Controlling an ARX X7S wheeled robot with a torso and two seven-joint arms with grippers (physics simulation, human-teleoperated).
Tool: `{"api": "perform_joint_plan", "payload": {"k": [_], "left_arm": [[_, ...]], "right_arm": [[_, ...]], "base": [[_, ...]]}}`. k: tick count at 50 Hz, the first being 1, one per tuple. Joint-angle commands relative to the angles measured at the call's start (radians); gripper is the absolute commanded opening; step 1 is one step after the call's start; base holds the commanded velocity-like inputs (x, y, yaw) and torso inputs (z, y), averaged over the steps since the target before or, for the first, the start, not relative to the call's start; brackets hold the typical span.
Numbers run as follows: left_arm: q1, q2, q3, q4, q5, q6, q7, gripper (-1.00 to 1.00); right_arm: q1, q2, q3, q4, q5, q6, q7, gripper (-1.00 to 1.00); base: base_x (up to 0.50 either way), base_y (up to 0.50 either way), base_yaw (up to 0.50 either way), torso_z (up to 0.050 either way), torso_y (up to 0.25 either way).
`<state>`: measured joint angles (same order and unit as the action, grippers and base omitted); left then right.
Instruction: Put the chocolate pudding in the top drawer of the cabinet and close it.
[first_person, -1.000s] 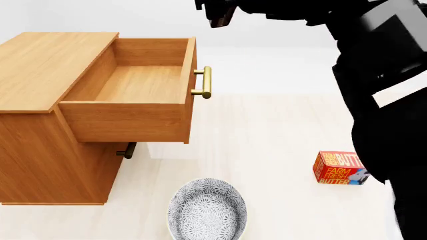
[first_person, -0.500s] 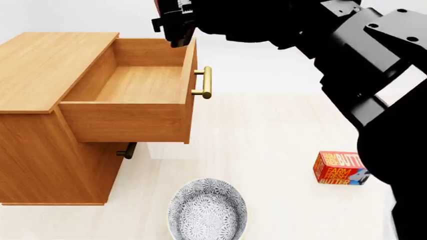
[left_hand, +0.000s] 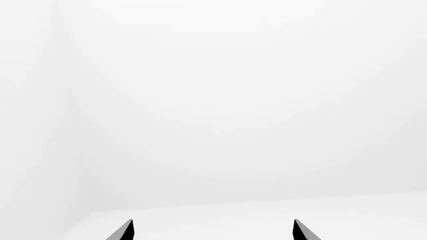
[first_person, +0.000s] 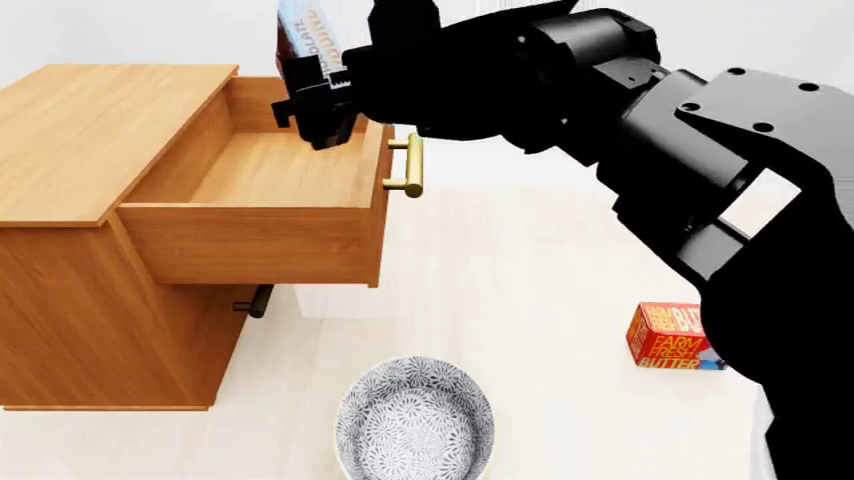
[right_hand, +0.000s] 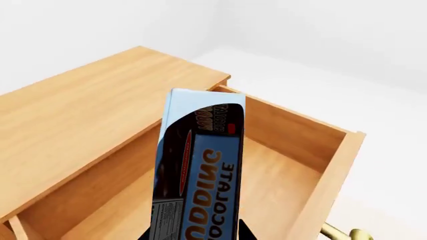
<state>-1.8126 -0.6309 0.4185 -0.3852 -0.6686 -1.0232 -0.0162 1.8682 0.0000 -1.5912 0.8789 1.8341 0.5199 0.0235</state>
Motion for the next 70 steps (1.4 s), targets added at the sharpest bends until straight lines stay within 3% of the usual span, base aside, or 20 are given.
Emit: {"api": "perform_joint_plan", "payload": {"k": [1, 58, 59, 70], "left_arm": [[0.010, -0.011, -0.002, 0.007, -0.003, -0.003, -0.001, 1.00], [0.041, -0.034, -0.014, 0.033, -0.017, -0.012, -0.012, 1.00], [0.041, -0.033, -0.014, 0.033, -0.017, -0.011, -0.011, 1.00], [0.046, -0.033, -0.016, 0.034, -0.019, -0.009, -0.013, 1.00]], "right_arm": [[-0.033, 0.000, 0.003, -0.027, -0.016, -0.001, 0.010, -1.00], [-0.139, 0.000, 0.006, -0.066, -0.056, 0.025, 0.044, -1.00], [-0.138, 0.000, 0.006, -0.067, -0.056, 0.027, 0.044, 1.00], [-0.138, 0.000, 0.006, -0.067, -0.054, 0.032, 0.042, 1.00]], "base": [[0.00, 0.00, 0.00, 0.000, 0.000], [0.00, 0.00, 0.00, 0.000, 0.000], [0.00, 0.00, 0.00, 0.000, 0.000], [0.00, 0.00, 0.00, 0.000, 0.000]]}}
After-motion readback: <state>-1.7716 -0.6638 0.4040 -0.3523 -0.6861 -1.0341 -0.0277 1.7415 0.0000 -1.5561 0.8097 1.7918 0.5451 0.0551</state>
